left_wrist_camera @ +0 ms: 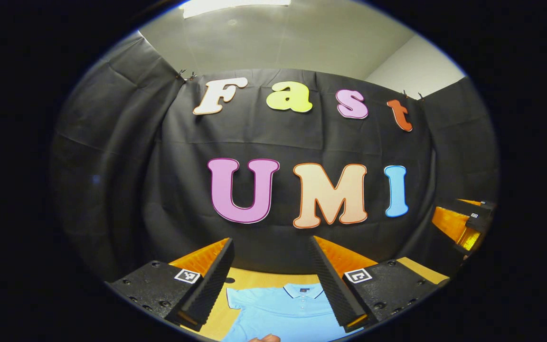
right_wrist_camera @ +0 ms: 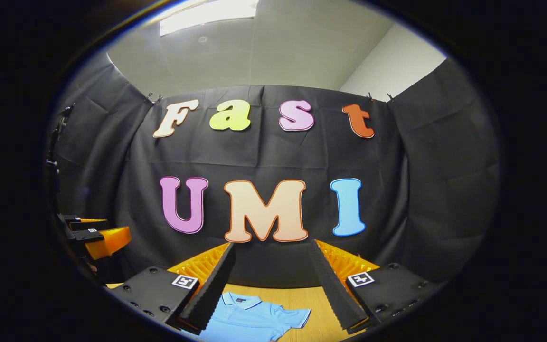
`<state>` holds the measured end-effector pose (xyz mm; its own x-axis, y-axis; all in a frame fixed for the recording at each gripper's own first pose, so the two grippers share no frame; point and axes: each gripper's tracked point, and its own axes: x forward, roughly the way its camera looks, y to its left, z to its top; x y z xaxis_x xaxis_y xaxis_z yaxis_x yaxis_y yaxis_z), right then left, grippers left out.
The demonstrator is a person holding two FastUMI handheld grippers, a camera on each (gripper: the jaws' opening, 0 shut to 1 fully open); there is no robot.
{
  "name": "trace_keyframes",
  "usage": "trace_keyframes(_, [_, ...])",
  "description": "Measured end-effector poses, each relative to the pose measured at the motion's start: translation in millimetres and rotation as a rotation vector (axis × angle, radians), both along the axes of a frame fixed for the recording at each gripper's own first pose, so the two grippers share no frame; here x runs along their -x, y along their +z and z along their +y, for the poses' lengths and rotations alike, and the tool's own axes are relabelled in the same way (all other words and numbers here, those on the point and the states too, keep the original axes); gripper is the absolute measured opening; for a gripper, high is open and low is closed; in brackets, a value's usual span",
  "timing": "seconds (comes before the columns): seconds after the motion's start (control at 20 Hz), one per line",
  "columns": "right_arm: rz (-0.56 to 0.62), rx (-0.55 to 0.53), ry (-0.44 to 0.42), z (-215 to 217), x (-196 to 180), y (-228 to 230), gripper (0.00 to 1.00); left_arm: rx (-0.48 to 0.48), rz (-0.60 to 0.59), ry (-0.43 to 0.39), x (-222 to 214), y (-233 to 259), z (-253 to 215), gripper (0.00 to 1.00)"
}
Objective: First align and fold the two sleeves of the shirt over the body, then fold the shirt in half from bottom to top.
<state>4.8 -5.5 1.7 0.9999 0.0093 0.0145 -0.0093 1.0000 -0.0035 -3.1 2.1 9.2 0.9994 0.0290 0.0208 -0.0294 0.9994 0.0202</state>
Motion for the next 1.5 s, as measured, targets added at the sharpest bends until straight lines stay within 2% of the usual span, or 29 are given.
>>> trace_keyframes(0.45, [-0.03, 0.039, 0.043, -10, -6, -7, 0.98, 0.018, 0.01, 0.019, 2, -7, -10, 0.94])
trace_keyframes(0.65, [0.013, 0.033, 0.048, -24, -22, -40, 0.98, 0.02, 0.013, 0.047, 8, -14, -12, 0.94])
trace_keyframes(0.8, [0.068, 0.055, 0.024, -38, -39, -73, 0.98, -0.005, 0.001, 0.06, 8, -12, -7, 0.94])
trace_keyframes(0.95, [0.149, 0.074, -0.012, -48, -60, -118, 0.99, -0.007, -0.005, 0.018, -3, -16, -9, 0.94])
trace_keyframes(1.15, [0.267, 0.105, -0.122, -70, -89, -190, 0.98, 0.013, 0.023, -0.025, -29, -27, 5, 0.94])
trace_keyframes(1.25, [0.332, 0.116, -0.178, -81, -101, -229, 0.98, 0.002, 0.034, -0.019, -38, -31, 23, 0.94])
trace_keyframes(1.5, [0.429, 0.127, -0.24, -86, -115, -300, 0.99, -0.021, 0.08, 0.034, -49, -48, 70, 0.94])
